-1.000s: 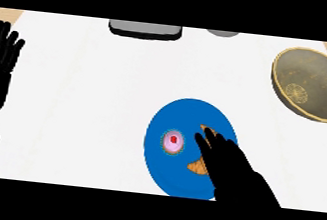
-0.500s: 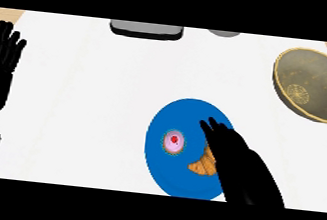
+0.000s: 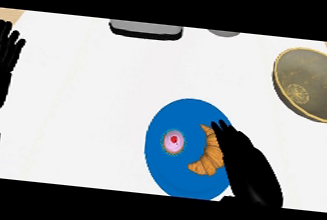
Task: Pick the croissant from the plate and place it in the bowl
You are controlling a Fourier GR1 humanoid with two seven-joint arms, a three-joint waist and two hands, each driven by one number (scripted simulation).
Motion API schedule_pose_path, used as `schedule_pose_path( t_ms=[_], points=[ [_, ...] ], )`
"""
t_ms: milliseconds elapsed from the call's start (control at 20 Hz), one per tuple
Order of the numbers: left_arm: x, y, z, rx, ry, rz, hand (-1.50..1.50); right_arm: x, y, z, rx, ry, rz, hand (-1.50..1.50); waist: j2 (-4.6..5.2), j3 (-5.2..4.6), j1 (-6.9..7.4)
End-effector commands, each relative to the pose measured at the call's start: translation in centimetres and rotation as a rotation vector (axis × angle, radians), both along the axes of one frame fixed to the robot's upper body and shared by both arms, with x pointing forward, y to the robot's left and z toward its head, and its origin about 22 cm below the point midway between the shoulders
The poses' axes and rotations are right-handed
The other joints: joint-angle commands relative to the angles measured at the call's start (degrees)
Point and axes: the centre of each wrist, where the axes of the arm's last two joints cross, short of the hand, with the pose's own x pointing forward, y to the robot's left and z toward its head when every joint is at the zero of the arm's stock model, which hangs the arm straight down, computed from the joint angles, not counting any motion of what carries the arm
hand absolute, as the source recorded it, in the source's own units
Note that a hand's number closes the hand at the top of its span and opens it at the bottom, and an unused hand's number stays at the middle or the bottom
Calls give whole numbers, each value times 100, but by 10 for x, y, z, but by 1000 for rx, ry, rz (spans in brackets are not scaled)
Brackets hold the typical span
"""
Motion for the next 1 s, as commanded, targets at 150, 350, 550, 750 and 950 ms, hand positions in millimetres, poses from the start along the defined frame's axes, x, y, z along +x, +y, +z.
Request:
schedule_pose_path(
  t_ms=[150,350,550,750,950],
  points=[
    [-15,-10,4,13,2,-6,0,9,11,-13,25,-10,25,-150,-4,0,18],
    [3,6,-14,0,5,5,0,15,8,-21,37,-15,55,-150,3,-1,0],
    [0,6,-9,11,1,4,0,-3,-7,-44,6,22,32,-150,0,0,-7],
    [-9,-10,17,0,14,-16,0,14,8,-31,-2,18,32,-150,-4,0,12],
    [2,-10,15,-4,-9,-1,0,22,14,-78,9,31,35,-150,2,1,8]
  ],
)
